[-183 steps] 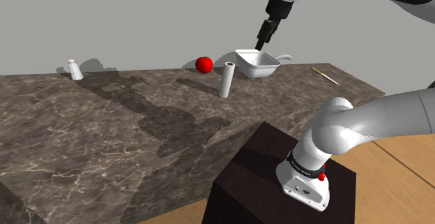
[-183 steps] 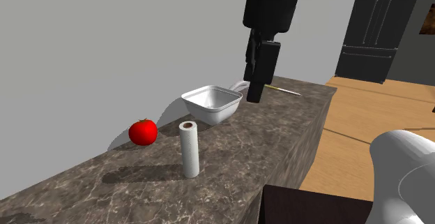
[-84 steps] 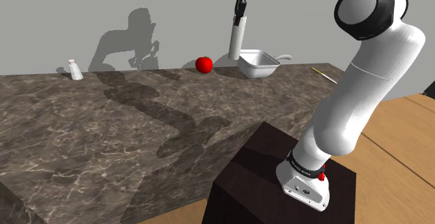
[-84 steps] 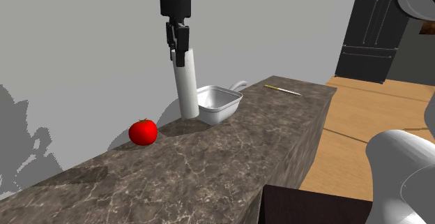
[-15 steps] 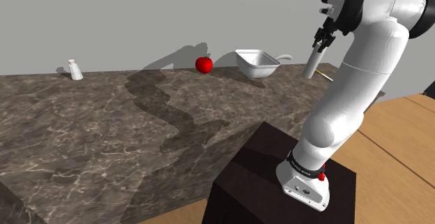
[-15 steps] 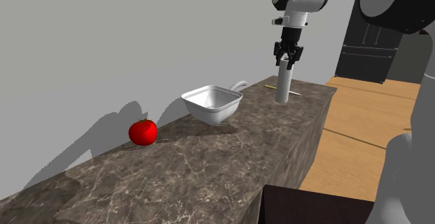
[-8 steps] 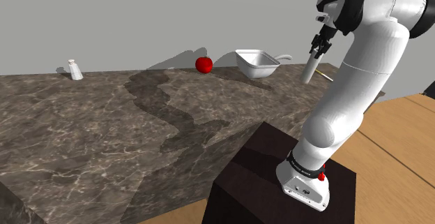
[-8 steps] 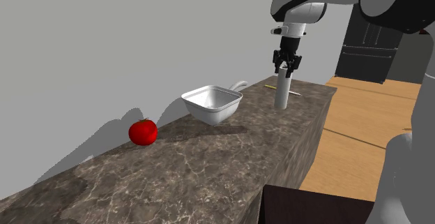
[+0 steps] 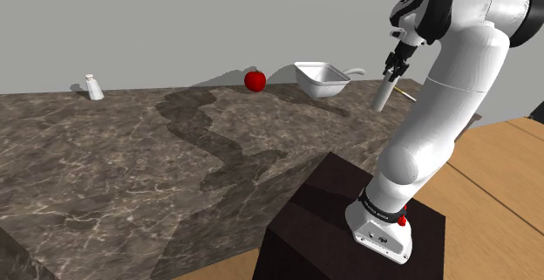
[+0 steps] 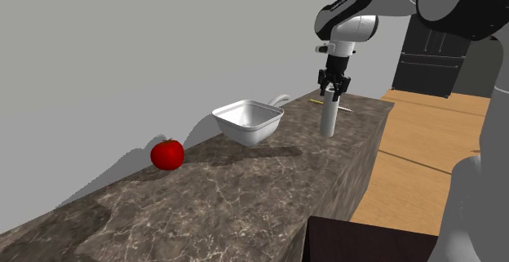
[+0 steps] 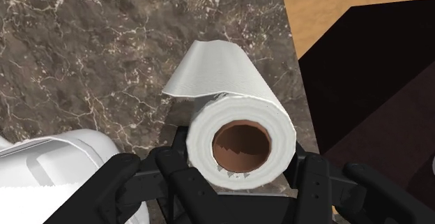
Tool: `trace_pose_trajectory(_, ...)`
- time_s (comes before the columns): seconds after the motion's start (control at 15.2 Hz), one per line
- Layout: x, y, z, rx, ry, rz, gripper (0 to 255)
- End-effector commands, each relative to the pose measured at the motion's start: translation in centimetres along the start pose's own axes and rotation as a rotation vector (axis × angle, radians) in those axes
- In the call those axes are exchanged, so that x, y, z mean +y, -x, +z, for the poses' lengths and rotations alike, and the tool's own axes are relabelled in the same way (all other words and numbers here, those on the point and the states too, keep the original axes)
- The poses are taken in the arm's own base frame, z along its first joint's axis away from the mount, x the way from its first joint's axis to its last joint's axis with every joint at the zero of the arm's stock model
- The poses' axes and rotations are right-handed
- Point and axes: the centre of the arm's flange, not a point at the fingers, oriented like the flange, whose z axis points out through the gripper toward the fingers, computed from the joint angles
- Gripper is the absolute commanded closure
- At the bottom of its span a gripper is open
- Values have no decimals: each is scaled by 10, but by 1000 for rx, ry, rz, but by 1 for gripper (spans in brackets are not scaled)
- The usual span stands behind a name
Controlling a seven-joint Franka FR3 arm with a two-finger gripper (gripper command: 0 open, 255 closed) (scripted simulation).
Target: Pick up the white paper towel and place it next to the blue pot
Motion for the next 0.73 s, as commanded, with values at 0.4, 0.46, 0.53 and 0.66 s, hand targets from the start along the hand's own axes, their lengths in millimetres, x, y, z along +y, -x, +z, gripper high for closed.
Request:
trace_pose_trajectory(0.4,-2,2,42,0,0,0,255)
trace_pose_trajectory(0.46,-3,2,47,0,0,0,255)
trace_pose_trajectory(0.53,-3,2,52,0,0,0,255)
trace_pose_trajectory(0.66,-4,3,63,0,0,0,255)
